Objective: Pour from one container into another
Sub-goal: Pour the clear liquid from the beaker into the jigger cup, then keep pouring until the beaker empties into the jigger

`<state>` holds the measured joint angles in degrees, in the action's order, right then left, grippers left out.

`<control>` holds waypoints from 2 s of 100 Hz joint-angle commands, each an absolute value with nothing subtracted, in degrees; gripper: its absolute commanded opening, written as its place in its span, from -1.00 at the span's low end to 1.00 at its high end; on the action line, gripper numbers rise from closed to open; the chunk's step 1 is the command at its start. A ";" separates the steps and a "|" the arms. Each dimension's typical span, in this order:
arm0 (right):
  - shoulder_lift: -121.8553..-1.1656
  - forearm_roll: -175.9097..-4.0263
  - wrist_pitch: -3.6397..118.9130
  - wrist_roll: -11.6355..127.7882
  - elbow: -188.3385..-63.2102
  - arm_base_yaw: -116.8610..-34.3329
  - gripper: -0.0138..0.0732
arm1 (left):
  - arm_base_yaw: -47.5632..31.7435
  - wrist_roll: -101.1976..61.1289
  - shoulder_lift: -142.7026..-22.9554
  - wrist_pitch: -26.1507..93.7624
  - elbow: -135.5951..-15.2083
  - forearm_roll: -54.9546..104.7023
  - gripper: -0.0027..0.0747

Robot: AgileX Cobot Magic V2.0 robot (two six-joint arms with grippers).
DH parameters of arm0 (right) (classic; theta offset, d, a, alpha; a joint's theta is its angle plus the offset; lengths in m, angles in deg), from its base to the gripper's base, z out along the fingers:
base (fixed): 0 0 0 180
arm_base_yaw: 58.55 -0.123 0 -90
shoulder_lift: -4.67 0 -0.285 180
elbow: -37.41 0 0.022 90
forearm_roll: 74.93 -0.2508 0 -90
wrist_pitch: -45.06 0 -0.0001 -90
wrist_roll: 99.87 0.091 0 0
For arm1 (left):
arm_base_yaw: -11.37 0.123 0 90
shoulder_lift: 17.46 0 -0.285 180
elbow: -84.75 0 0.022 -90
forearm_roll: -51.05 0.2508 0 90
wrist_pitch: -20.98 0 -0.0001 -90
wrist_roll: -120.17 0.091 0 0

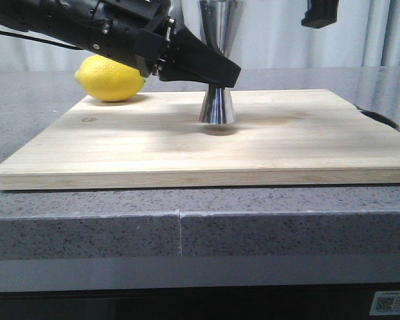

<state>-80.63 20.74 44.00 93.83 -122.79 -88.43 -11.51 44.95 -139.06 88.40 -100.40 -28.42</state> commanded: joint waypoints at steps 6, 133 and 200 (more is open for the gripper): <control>-78.53 21.80 45.37 93.75 -124.84 -88.41 -0.11 | -12.17 44.21 -136.21 93.69 -102.04 -32.92 -0.96; -78.53 30.08 45.37 93.75 -124.84 -88.41 -0.11 | -12.17 44.21 -136.21 93.69 -102.04 -32.92 -0.96; -78.53 30.22 45.37 93.75 -124.84 -88.41 -0.11 | -12.17 44.21 -136.21 93.69 -102.04 -32.92 -0.96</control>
